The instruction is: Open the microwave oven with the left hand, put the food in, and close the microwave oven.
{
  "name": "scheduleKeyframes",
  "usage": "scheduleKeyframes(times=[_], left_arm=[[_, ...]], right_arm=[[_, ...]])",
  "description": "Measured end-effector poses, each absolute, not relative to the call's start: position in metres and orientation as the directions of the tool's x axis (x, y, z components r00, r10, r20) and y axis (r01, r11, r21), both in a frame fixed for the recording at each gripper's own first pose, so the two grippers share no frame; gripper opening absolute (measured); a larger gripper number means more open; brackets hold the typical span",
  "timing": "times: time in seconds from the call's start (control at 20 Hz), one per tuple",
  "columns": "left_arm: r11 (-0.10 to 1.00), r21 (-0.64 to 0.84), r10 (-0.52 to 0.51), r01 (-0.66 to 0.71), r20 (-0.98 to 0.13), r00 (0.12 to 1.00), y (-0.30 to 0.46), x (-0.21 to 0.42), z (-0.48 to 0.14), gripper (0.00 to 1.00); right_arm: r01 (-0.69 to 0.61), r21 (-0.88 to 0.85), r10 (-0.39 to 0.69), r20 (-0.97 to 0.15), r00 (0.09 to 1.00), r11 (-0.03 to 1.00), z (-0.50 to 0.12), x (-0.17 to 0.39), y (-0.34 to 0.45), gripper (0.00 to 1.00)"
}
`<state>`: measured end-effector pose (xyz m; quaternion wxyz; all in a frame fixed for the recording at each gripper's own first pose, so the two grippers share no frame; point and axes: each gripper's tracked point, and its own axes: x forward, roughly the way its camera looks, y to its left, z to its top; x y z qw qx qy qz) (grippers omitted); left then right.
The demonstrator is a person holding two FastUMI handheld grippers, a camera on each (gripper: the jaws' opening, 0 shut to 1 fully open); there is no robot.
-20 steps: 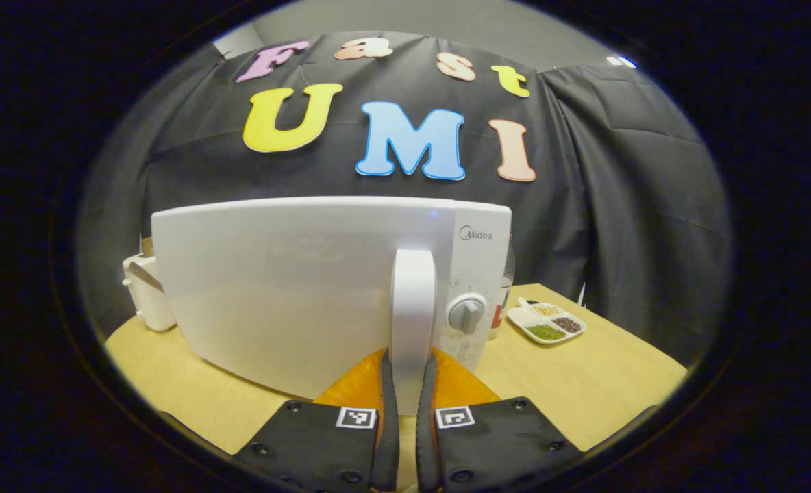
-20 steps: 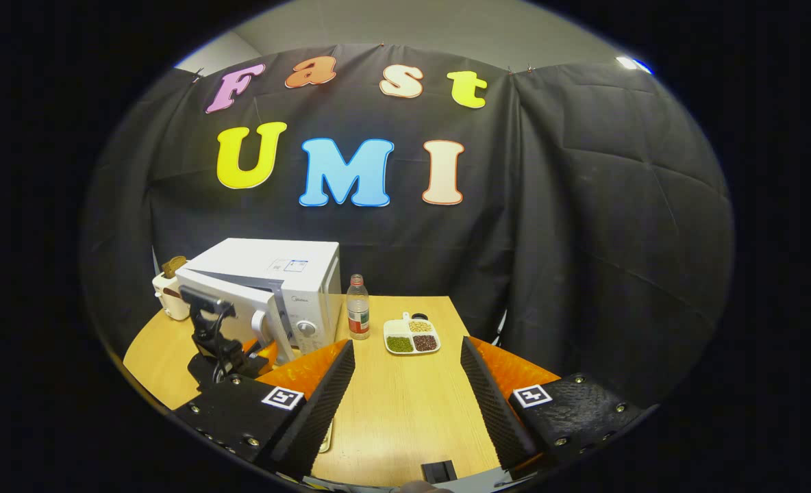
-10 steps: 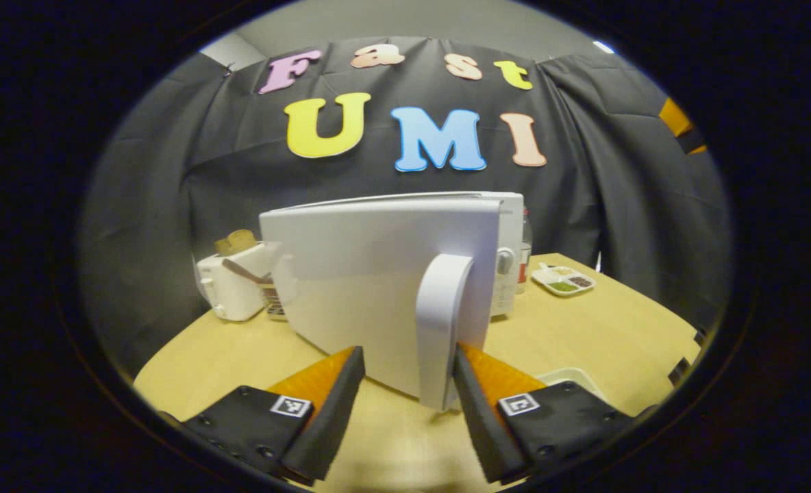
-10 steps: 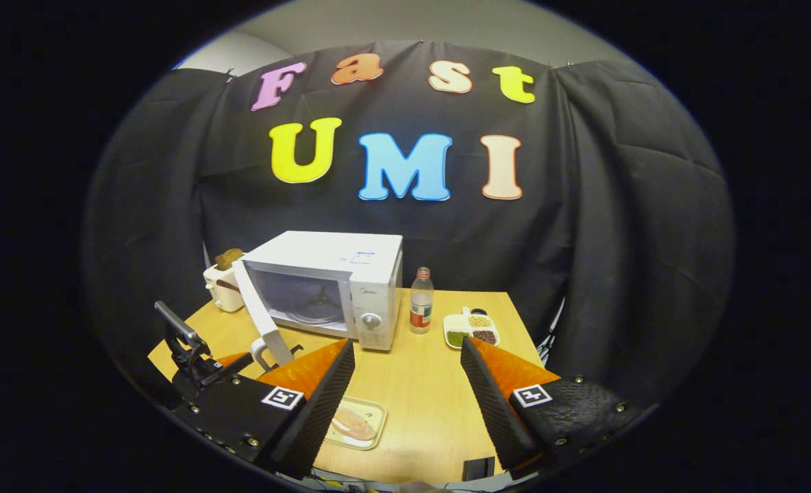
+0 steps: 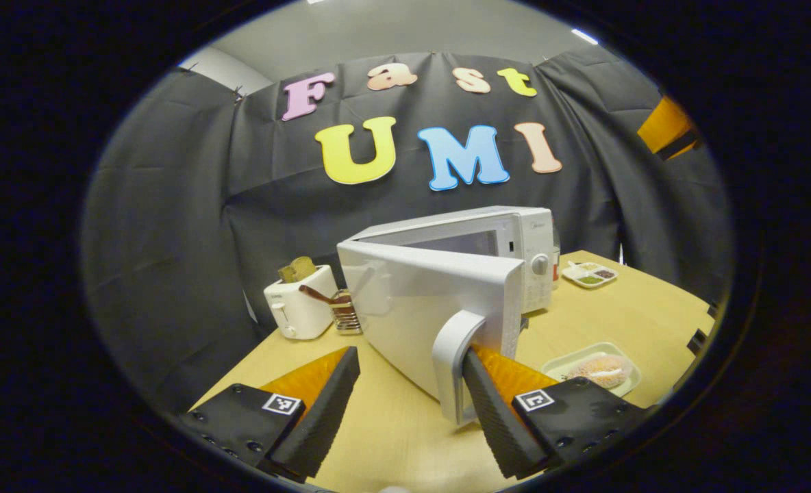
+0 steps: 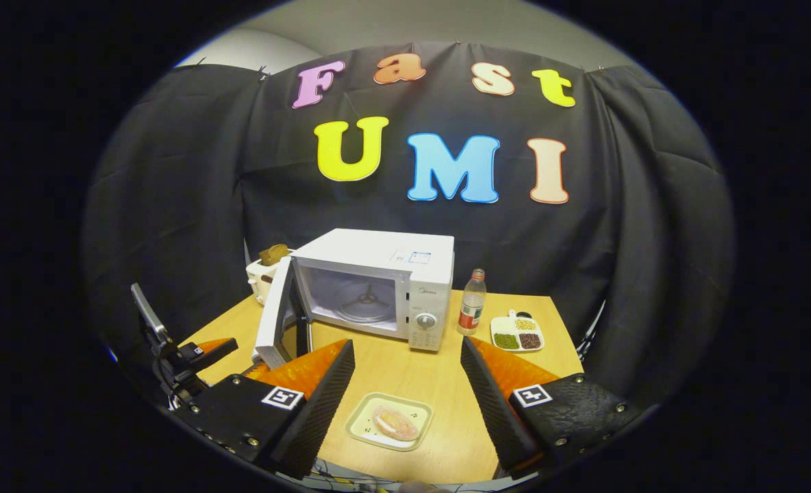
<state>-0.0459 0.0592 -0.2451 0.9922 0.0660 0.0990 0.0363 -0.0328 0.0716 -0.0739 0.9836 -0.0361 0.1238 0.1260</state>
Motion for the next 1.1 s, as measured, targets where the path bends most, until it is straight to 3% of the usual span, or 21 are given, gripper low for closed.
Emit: scheduleKeyframes(times=[0.2, 0.25, 0.35, 0.4, 0.45, 0.5, 0.6, 1.1], left_arm=[[0.982, 0.147, 0.147, -0.117, -0.211, 0.966, 0.098, -0.069, -0.248, 0.95], [0.981, 0.141, 0.159, -0.131, -0.213, 0.964, 0.109, -0.074, -0.248, 1.0], [0.978, 0.131, 0.19, -0.164, -0.221, 0.957, 0.129, -0.084, -0.249, 1.0], [0.975, 0.13, 0.208, -0.183, -0.225, 0.952, 0.139, -0.09, -0.251, 0.95], [0.972, 0.134, 0.221, -0.194, -0.224, 0.949, 0.147, -0.094, -0.251, 1.0], [0.968, 0.141, 0.234, -0.207, -0.219, 0.947, 0.154, -0.098, -0.249, 0.95], [0.963, 0.133, 0.257, -0.233, -0.214, 0.942, 0.169, -0.105, -0.243, 0.98], [0.965, 0.086, 0.254, -0.247, -0.09, 0.963, 0.168, -0.125, -0.15, 0.98]], right_arm=[[-0.297, -0.033, 0.28, -0.25, 0.927, 0.954, -0.076, -0.036, 0.094, 0.95], [-0.303, -0.037, 0.285, -0.247, 0.926, 0.952, -0.076, -0.036, 0.097, 0.95], [-0.316, -0.027, 0.3, -0.247, 0.921, 0.948, -0.081, -0.035, 0.104, 0.95], [-0.321, -0.02, 0.306, -0.249, 0.919, 0.947, -0.085, -0.034, 0.107, 0.95], [-0.325, -0.019, 0.31, -0.253, 0.917, 0.946, -0.087, -0.032, 0.111, 0.95], [-0.33, -0.013, 0.315, -0.26, 0.913, 0.944, -0.091, -0.032, 0.114, 0.95], [-0.339, -0.002, 0.327, -0.261, 0.908, 0.941, -0.093, -0.027, 0.121, 0.95], [-0.382, -0.16, 0.32, -0.312, 0.894, 0.91, -0.15, -0.021, 0.113, 0.95]])
